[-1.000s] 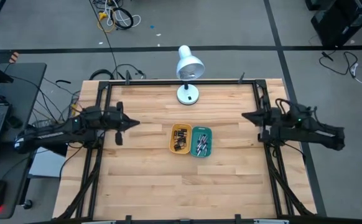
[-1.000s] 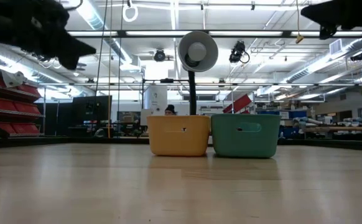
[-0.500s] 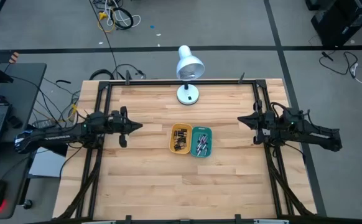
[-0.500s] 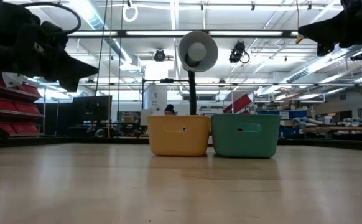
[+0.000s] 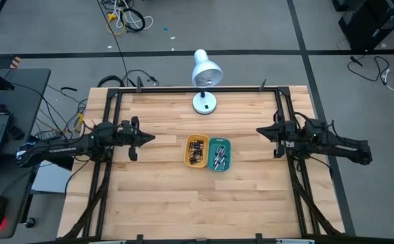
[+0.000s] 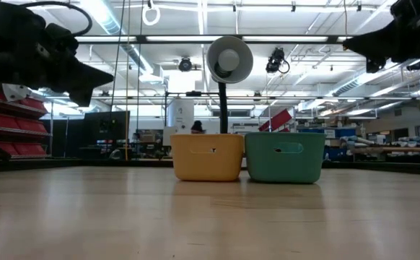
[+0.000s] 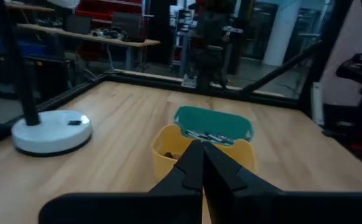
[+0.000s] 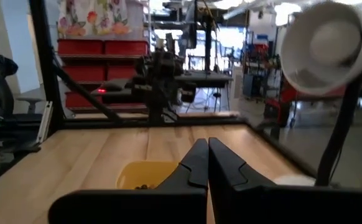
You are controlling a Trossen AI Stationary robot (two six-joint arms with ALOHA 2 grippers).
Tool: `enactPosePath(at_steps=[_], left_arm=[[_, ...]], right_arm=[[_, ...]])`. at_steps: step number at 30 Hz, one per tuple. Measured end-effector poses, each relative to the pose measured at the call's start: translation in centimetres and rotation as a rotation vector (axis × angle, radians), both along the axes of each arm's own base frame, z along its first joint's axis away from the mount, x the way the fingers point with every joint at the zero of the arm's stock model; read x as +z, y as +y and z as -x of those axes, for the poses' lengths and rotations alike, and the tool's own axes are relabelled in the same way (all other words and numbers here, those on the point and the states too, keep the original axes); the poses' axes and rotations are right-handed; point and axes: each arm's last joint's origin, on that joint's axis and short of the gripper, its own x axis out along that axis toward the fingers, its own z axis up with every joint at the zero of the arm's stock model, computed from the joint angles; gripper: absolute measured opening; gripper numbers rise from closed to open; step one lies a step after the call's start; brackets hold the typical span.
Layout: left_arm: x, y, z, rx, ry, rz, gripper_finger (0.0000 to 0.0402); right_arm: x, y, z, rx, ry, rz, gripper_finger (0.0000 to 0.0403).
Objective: Sort batteries
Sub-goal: Return to Home Position
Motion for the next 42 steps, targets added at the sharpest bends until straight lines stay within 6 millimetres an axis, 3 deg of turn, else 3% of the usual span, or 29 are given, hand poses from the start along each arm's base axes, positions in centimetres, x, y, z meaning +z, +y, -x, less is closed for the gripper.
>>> enactPosePath(at_steps=[5, 18, 26, 33, 39, 42], left_arm=[[1.2, -0.2, 0.0, -0.047, -0.02, 0.0, 0.0009], [2.8, -0.5, 1.1, -0.053, 0.021, -0.031, 0.0009], [2.1, -1.0, 2.9, -0.049, 0.08, 0.003, 0.001], [1.6, -0.8, 2.8, -0.022, 0.084, -0.001, 0.001], [0.6, -0.7, 2.2, -0.014, 0.002, 0.01, 0.001], [0.6, -0.6, 2.1, -0.013, -0.031, 0.002, 0.001]], right_arm=[[-0.8, -0.1, -0.3, -0.007, 0.013, -0.062, 0.0], [-0.7, -0.2, -0.2, -0.027, 0.009, -0.025, 0.0], [-1.1, -0.2, -0.3, -0.023, 0.049, -0.024, 0.0], [-1.0, -0.3, -0.3, -0.025, 0.024, -0.001, 0.0], [-2.9, -0.2, -1.2, 0.048, -0.115, -0.04, 0.0], [-3.2, -0.3, -1.3, 0.051, -0.072, -0.058, 0.0]])
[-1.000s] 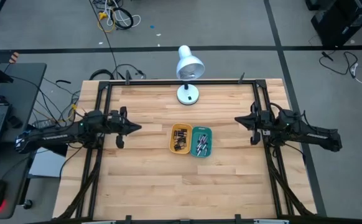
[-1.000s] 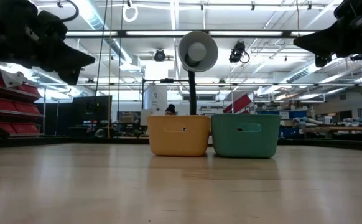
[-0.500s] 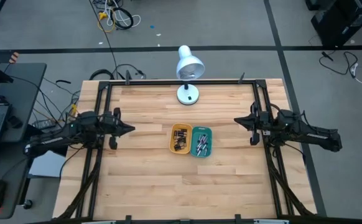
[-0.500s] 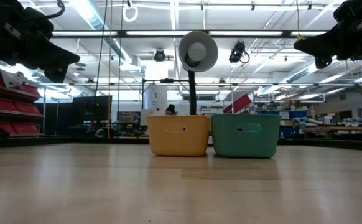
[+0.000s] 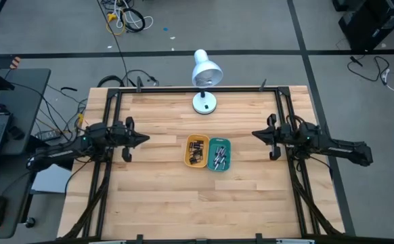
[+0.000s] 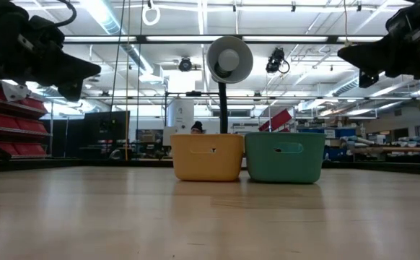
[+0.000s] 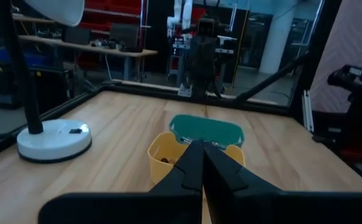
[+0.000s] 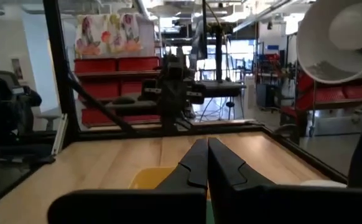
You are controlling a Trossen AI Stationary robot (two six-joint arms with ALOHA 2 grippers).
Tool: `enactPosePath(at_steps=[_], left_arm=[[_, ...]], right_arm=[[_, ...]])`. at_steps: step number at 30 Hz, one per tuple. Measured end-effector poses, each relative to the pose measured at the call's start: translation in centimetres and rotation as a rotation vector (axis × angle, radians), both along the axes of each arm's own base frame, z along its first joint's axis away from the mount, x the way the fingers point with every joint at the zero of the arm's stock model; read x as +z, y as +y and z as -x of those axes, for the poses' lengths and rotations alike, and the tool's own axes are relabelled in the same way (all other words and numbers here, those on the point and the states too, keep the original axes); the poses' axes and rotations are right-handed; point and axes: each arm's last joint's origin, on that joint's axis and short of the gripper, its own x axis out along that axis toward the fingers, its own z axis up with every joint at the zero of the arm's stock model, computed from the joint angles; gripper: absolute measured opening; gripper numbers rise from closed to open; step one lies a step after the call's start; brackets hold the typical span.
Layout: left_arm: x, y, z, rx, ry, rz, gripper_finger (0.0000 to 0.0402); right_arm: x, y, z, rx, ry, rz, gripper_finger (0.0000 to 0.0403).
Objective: Sort batteries
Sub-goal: Return to Home Position
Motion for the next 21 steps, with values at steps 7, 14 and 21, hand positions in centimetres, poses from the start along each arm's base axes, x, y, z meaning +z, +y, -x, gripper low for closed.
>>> enactPosePath(at_steps=[7, 14, 21], left_arm=[[0.0, 0.0, 0.0, -0.003, 0.0, -0.043, 0.001], [0.8, -0.2, 0.2, -0.037, 0.0, 0.0, 0.001], [1.0, -0.3, 0.6, -0.04, 0.087, -0.005, 0.001]], right_arm=[[-0.7, -0.1, -0.1, -0.007, 0.064, 0.005, 0.0], [-0.6, 0.0, 0.0, 0.055, 0.05, -0.009, 0.0], [-0.6, -0.2, 0.0, 0.037, 0.055, 0.001, 0.0]])
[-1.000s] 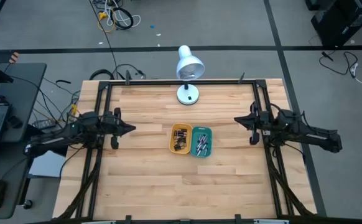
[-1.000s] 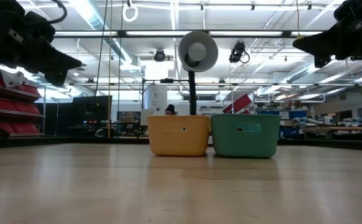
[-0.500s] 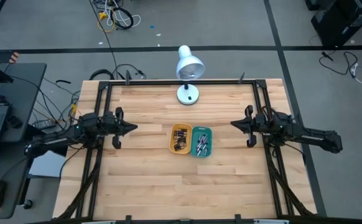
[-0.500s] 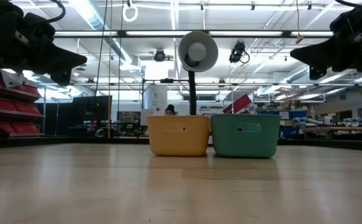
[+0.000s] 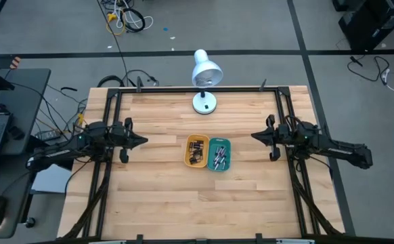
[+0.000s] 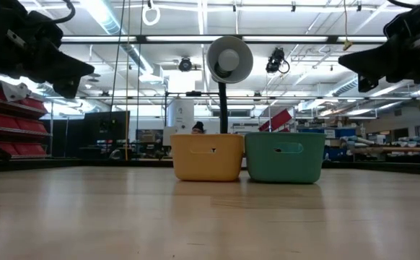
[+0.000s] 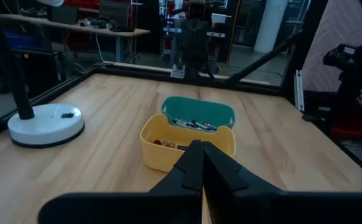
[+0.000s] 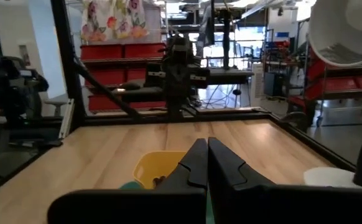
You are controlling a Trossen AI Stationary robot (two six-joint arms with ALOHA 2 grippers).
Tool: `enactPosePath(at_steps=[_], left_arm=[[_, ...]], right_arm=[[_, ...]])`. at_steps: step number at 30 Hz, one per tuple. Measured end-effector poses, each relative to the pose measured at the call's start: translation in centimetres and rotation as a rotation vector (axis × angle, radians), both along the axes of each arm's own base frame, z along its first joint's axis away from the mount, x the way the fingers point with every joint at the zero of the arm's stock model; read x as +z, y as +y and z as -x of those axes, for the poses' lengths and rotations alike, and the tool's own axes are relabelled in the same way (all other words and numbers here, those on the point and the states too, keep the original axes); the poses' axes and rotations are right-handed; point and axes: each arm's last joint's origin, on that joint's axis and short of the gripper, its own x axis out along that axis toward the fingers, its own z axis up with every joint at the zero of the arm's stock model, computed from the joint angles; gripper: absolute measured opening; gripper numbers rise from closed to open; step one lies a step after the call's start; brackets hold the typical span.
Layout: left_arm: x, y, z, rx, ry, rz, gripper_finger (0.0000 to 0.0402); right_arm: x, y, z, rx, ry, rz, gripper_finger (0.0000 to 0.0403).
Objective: Sort batteries
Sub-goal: Return to Home Position
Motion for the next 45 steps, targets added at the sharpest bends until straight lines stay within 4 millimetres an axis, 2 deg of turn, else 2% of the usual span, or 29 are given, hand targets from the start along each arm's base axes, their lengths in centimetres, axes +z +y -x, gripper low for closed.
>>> enactPosePath(at_steps=[8, 15, 21, 27, 29, 35, 40, 45], left_arm=[[0.2, 0.0, 0.0, -0.01, -0.019, -0.058, 0.001], [-1.1, 0.2, -0.7, 0.005, -0.129, -0.064, 0.001], [-0.8, 0.2, -0.7, 0.017, -0.159, -0.097, 0.001], [-0.9, -0.4, -0.7, -0.188, -0.147, -0.032, 0.001], [-0.9, -0.4, -0.7, -0.208, -0.146, -0.012, 0.001], [-1.1, 0.1, -0.7, -0.023, -0.131, 0.026, 0.001], [-1.3, 0.4, -0.8, 0.081, -0.113, 0.021, 0.001], [-1.7, 0.6, -1.0, 0.115, -0.066, 0.001, 0.001]], right_arm=[[0.1, -0.7, 0.2, -0.063, -0.011, 0.001, 0.0], [0.5, -0.8, 0.3, -0.047, -0.053, 0.008, 0.0], [0.5, -0.9, 0.3, -0.061, -0.049, 0.04, 0.0], [0.2, -0.8, 0.2, -0.038, -0.023, 0.027, 0.0], [0.2, -0.7, 0.2, -0.031, -0.013, 0.026, 0.0], [-0.1, -0.3, 0.1, 0.023, 0.015, 0.003, 0.0], [-0.3, -0.2, 0.0, -0.003, 0.028, 0.031, 0.0], [-0.3, -0.4, 0.0, -0.05, 0.037, 0.048, 0.0]])
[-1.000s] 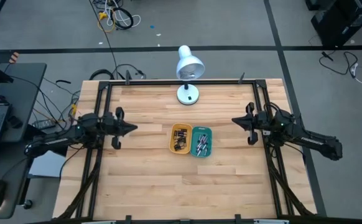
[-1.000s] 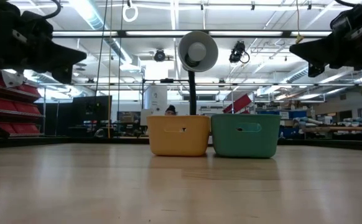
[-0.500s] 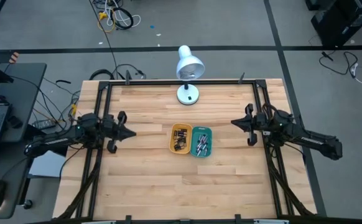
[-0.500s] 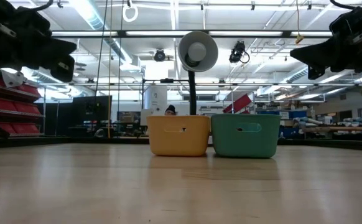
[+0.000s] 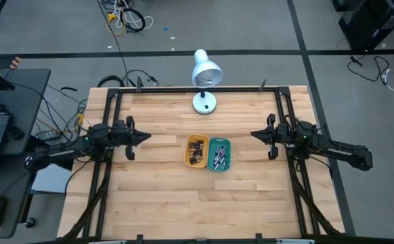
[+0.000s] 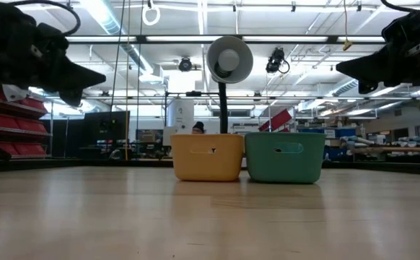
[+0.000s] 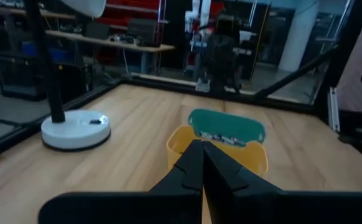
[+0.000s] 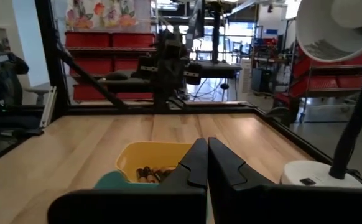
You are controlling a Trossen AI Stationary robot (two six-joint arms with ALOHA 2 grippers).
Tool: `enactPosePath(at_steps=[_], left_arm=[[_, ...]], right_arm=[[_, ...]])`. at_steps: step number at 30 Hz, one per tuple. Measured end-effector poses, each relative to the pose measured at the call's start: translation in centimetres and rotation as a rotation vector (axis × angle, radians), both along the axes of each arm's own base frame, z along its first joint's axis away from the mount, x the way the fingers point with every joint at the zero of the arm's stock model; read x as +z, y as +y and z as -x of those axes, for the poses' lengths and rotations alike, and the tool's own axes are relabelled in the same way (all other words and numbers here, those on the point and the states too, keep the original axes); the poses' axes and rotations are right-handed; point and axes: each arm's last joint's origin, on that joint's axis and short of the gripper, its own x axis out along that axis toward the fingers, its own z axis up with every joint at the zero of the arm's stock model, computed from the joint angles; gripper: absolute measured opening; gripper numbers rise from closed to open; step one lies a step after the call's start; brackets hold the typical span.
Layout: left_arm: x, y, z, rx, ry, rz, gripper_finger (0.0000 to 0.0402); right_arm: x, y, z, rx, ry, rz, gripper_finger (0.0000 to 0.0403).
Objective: Sort batteries
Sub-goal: Return to Home Position
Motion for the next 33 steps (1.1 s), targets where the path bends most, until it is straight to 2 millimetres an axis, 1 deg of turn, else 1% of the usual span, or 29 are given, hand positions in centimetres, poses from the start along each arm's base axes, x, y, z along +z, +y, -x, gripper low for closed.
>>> enactPosePath(at_steps=[9, 12, 16, 19, 21, 23, 25, 30, 33], left_arm=[[-0.5, 0.0, -0.4, -0.042, 0.056, 0.075, 0.0017], [-0.5, 0.0, -0.4, -0.049, 0.051, 0.073, 0.0018], [-0.2, -0.2, -0.5, -0.103, 0.023, 0.067, 0.0018], [-0.2, -0.5, -0.5, -0.14, 0.027, 0.088, 0.0018], [-0.3, -0.8, -0.5, -0.168, 0.031, 0.089, 0.0018], [-0.4, -0.9, -0.6, -0.172, 0.048, 0.089, 0.0015], [-0.5, -1.1, -0.6, -0.169, 0.053, 0.078, 0.0013], [-0.5, -1.3, -0.6, -0.152, 0.057, 0.066, 0.0012], [-0.5, -1.4, -0.6, -0.139, 0.057, 0.066, 0.0012]], right_arm=[[0.0, 0.0, 0.0, 0.001, -0.002, -0.017, 0.0], [0.0, 0.0, 0.0, 0.001, -0.002, -0.017, 0.0], [0.0, 0.0, 0.0, 0.01, -0.003, -0.025, 0.0], [0.1, 0.2, 0.0, 0.053, -0.009, -0.047, 0.0], [0.1, 0.5, 0.0, 0.119, -0.014, -0.078, 0.0], [0.2, 0.8, -0.1, 0.175, -0.016, -0.108, 0.0], [0.2, 1.1, -0.1, 0.194, -0.014, -0.128, 0.0], [0.0, 1.2, -0.3, 0.107, -0.001, -0.103, 0.0], [0.0, 1.3, -0.3, 0.099, 0.002, -0.091, 0.0]])
